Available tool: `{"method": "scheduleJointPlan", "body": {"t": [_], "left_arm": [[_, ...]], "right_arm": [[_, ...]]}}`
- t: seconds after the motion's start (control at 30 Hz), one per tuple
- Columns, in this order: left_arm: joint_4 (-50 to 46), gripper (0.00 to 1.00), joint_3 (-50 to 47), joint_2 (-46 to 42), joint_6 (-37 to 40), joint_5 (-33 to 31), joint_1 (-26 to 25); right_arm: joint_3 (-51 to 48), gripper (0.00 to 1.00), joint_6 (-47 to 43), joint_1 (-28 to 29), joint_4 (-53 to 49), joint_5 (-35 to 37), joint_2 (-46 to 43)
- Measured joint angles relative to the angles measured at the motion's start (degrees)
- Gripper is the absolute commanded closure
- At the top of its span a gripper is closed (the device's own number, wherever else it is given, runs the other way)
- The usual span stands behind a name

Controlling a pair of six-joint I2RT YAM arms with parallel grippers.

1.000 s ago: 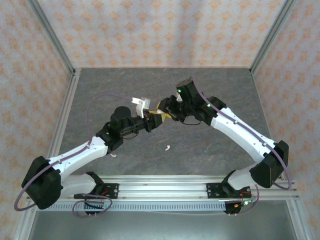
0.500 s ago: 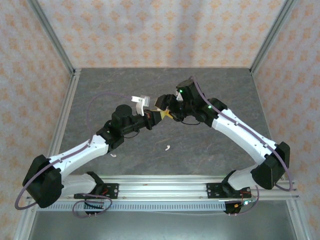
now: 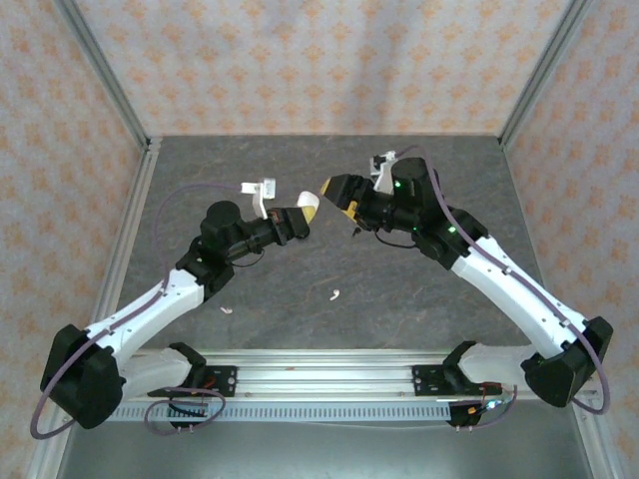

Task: Insert the wireless bluetooth earbuds into the charging case

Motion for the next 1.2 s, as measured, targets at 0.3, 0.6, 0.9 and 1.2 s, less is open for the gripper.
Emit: {"method": "scheduleJointPlan", "body": {"t": [0.3,0.6,0.9,1.2], "left_arm": [[0.81,1.0,0.04,-2.93,-4.22,6.56,0.0],[1.55,1.0,2.62,-4.7,-7.13,9.46,0.04],[1.66,1.0,4.44,-4.79,-7.91,11.1,0.0],[1.46,1.0,4.66,-5.14,-8.13,11.65,0.0]], "right_arm": [[-2.73,0.34,-1.49,-0.44,8.81,-7.08,-0.39],[-6.49,0.37,-1.53,-0.44,16.22,-10.86,-0.31],[-9.14,0.46,-0.37,-0.44,22.29,-12.24,-0.24],[-9.27,0.64,2.16,-0.44,28.61,-15.21,1.4]]}}
